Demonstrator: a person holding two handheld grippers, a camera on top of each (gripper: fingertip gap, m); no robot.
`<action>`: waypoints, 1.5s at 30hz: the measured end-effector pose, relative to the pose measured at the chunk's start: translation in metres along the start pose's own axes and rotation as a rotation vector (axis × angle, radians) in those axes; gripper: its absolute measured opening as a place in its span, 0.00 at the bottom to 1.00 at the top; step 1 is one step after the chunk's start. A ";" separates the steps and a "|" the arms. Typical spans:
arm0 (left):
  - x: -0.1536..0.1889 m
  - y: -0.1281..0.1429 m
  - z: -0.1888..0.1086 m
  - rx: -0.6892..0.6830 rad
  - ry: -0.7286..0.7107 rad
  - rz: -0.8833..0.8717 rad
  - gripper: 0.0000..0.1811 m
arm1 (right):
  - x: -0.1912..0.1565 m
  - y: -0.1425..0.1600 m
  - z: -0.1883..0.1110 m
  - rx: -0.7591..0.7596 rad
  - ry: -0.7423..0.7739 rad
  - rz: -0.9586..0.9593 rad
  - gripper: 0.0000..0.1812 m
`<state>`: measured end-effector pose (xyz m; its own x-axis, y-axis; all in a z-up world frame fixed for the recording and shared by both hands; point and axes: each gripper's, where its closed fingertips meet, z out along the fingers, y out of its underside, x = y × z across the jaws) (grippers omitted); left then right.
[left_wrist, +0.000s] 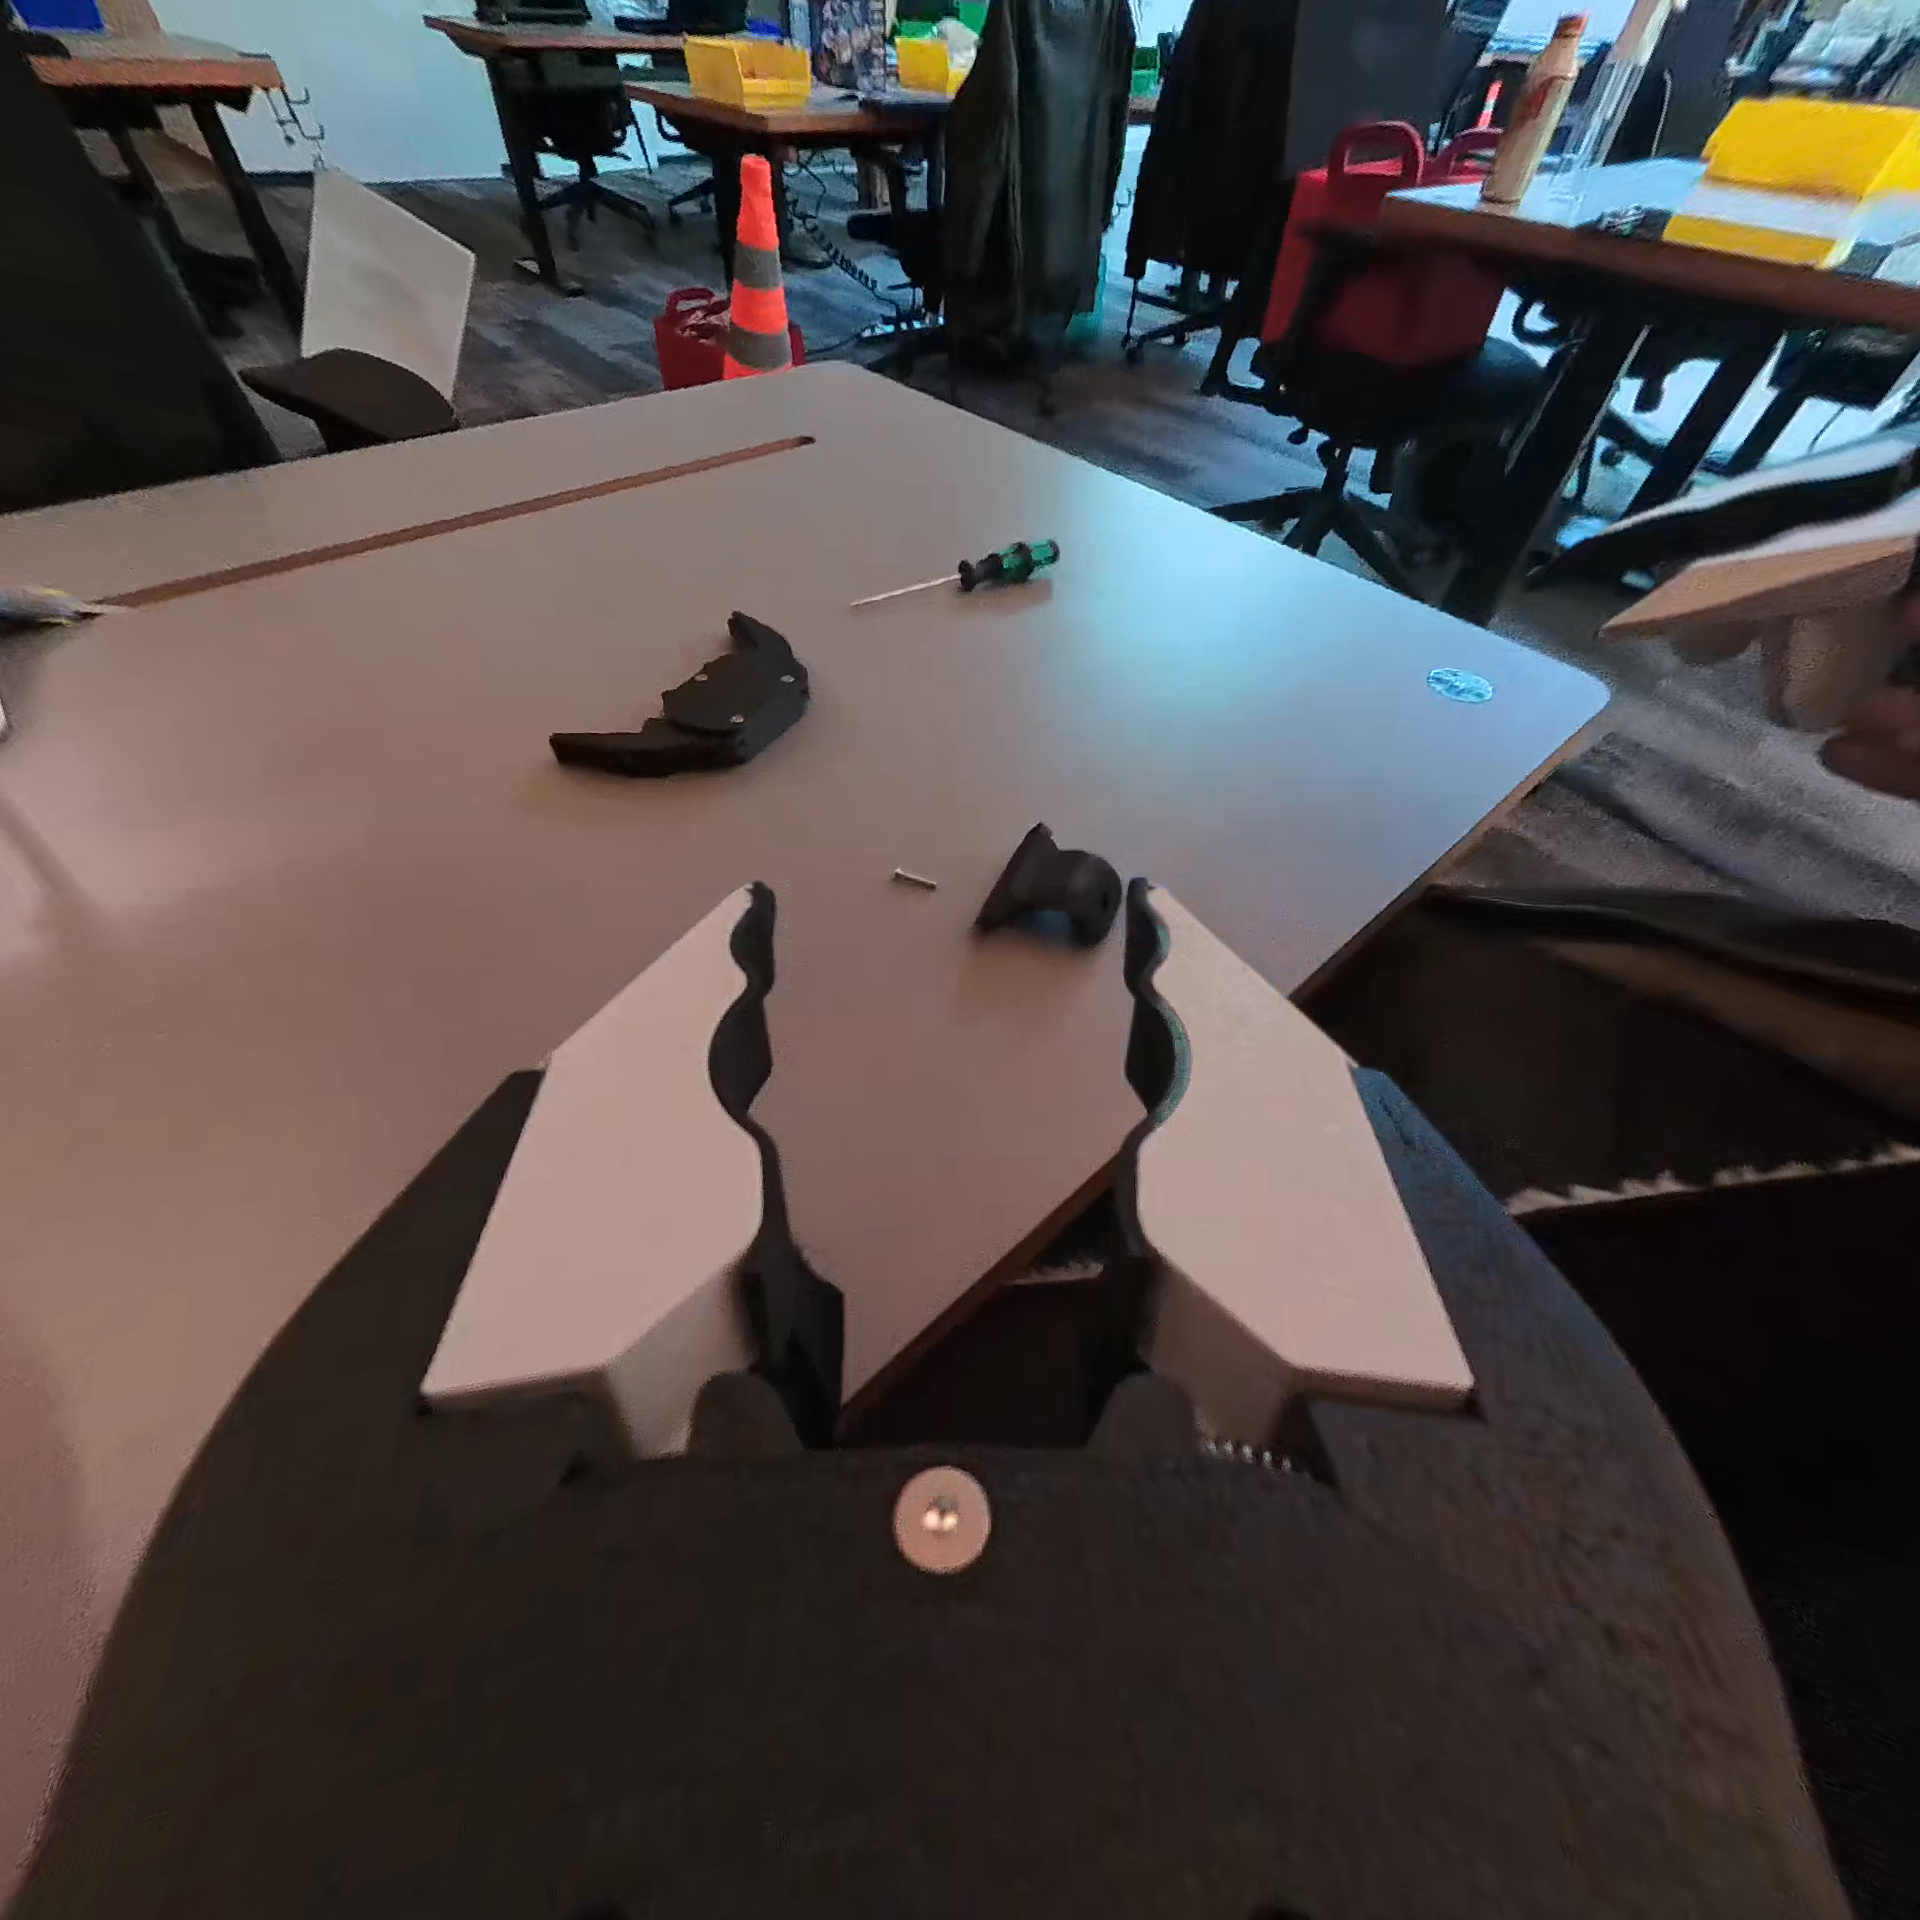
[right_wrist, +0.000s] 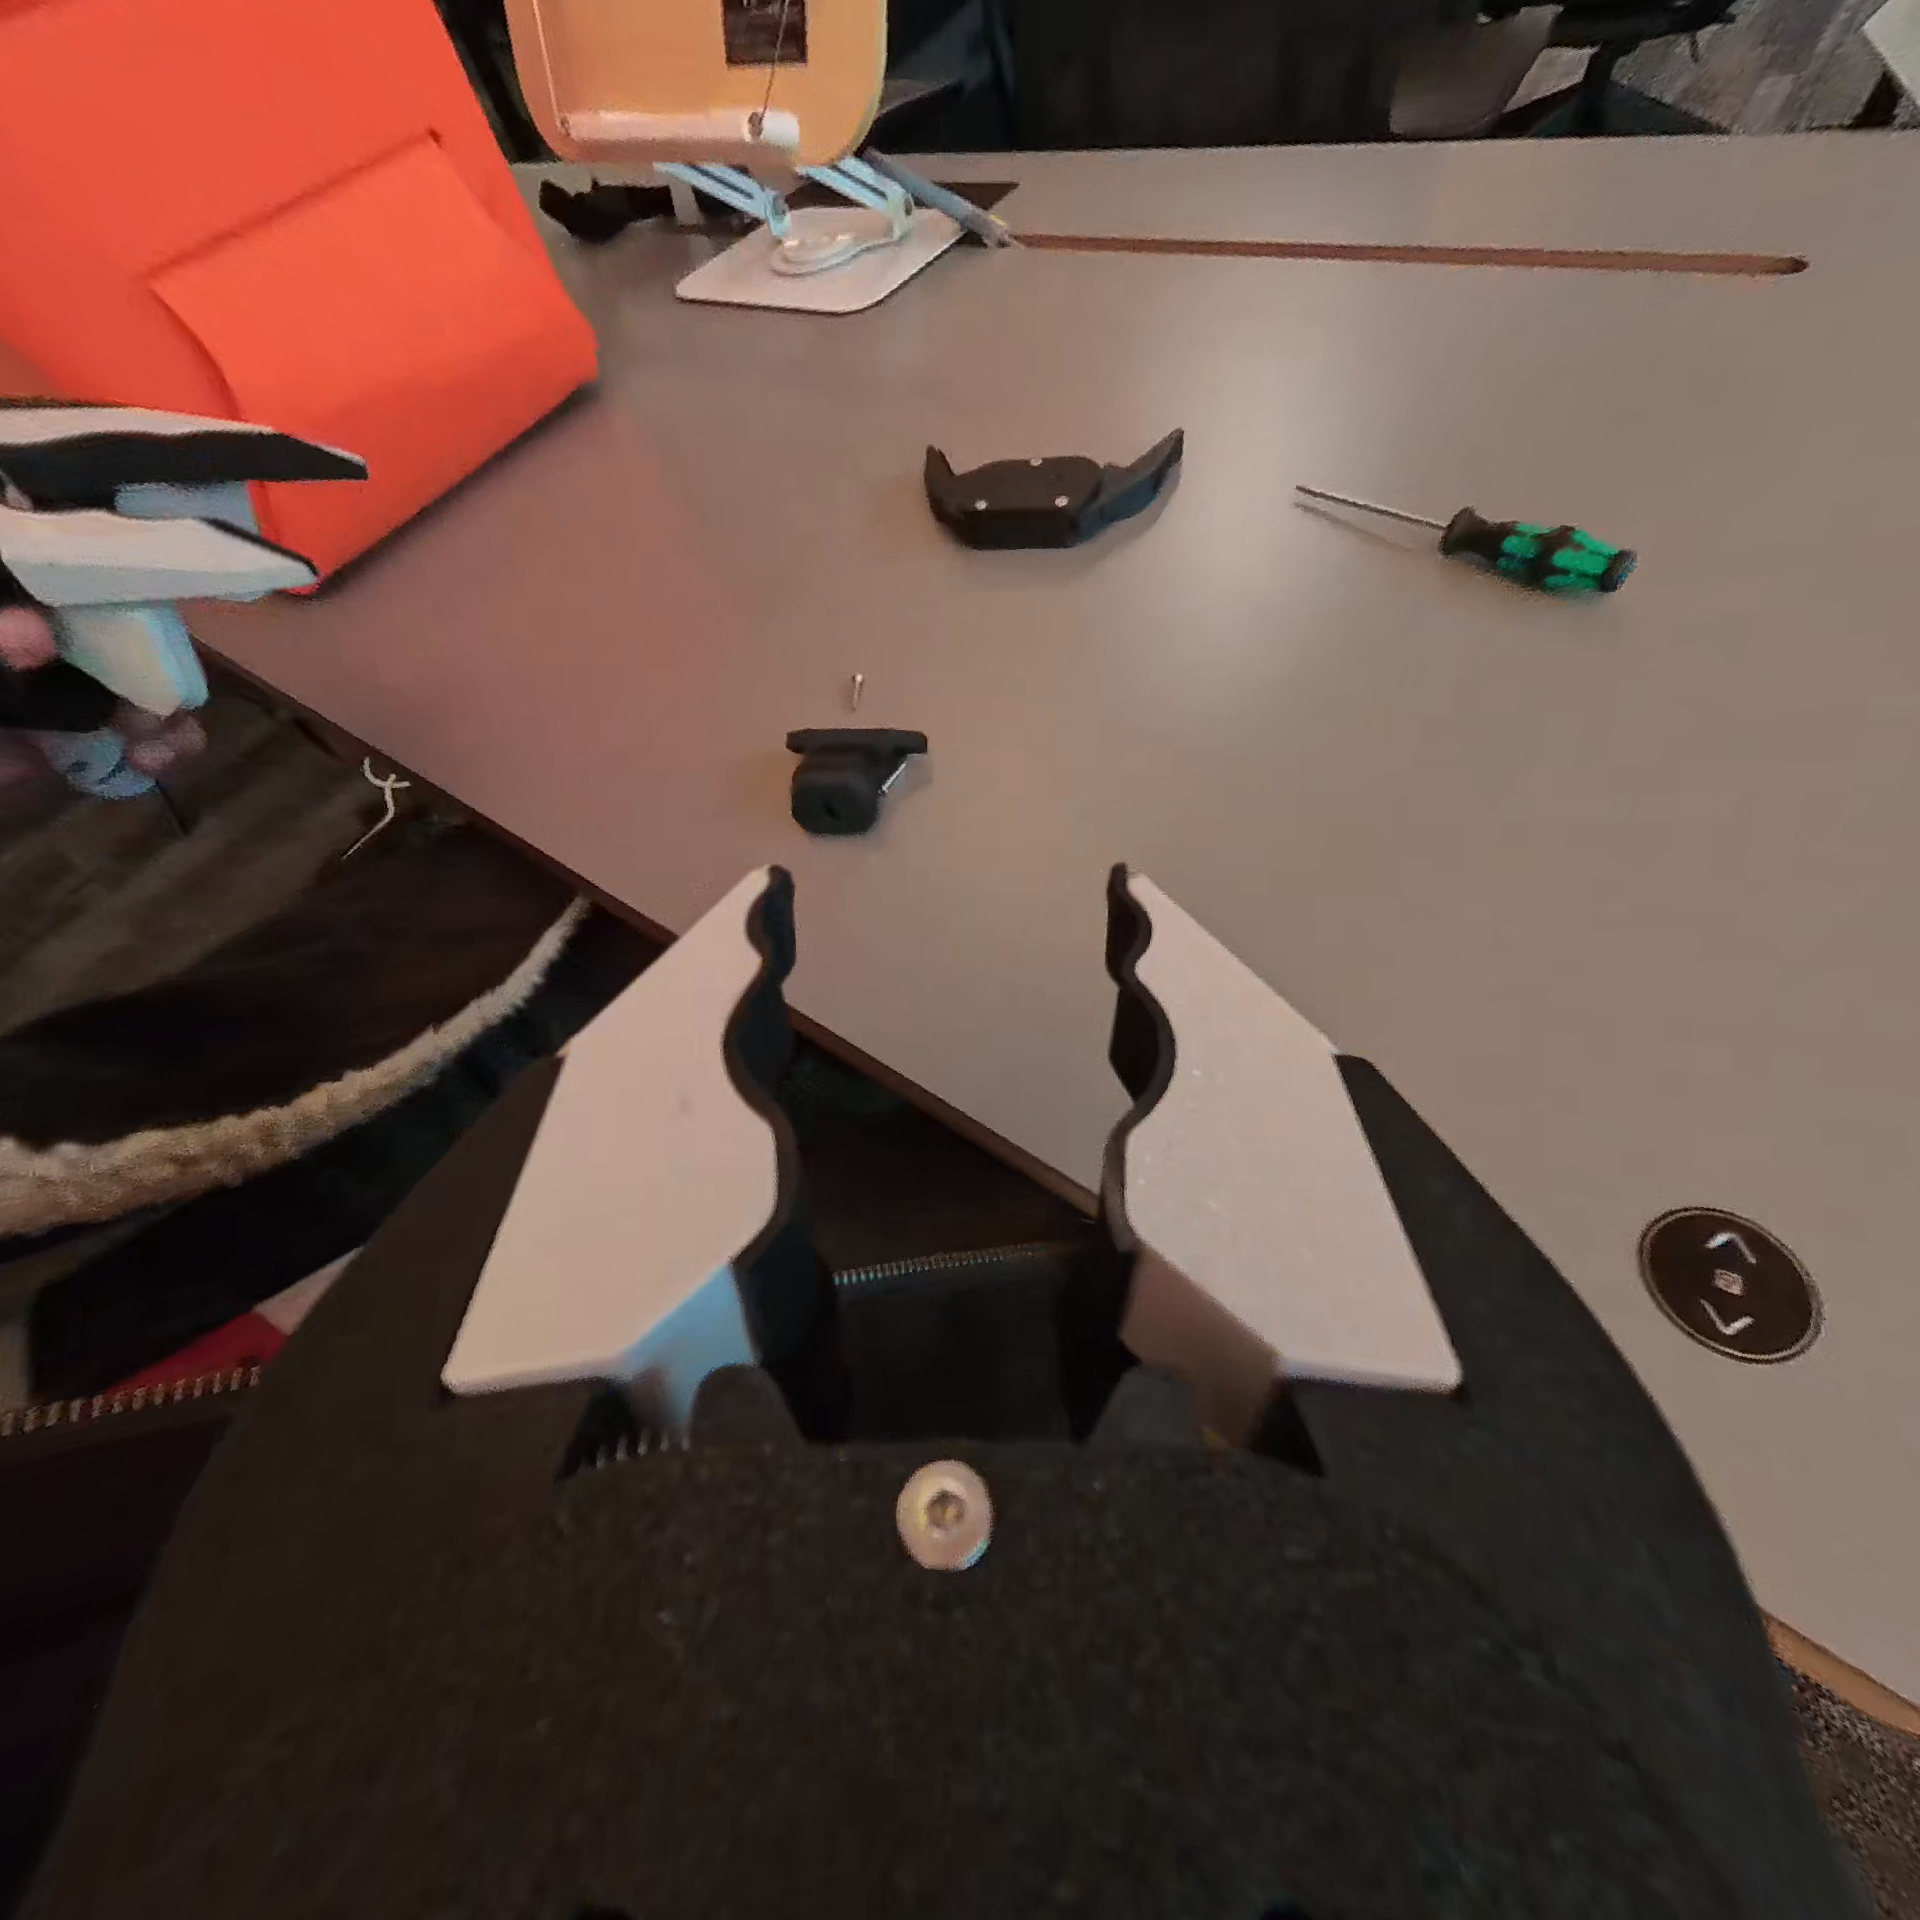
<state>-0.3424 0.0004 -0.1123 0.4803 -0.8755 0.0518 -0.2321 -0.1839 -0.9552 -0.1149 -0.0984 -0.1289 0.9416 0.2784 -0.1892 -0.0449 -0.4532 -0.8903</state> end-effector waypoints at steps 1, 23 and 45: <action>0.004 0.000 -0.001 -0.008 0.022 -0.039 0.38 | -0.003 0.001 0.001 -0.002 -0.017 0.003 0.33; 0.030 -0.001 -0.020 -0.046 0.129 -0.156 0.37 | -0.007 -0.004 -0.004 0.043 -0.029 0.071 0.30; 0.032 0.007 -0.018 -0.110 0.146 -0.223 0.34 | -0.005 -0.005 -0.004 0.046 -0.021 0.057 0.30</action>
<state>-0.3437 -0.0366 -0.1124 0.4048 -0.8618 0.3057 -0.2288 -0.4191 -0.8787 -0.1178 -0.1014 -0.1221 0.9299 0.2712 -0.2486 -0.1143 -0.4292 -0.8959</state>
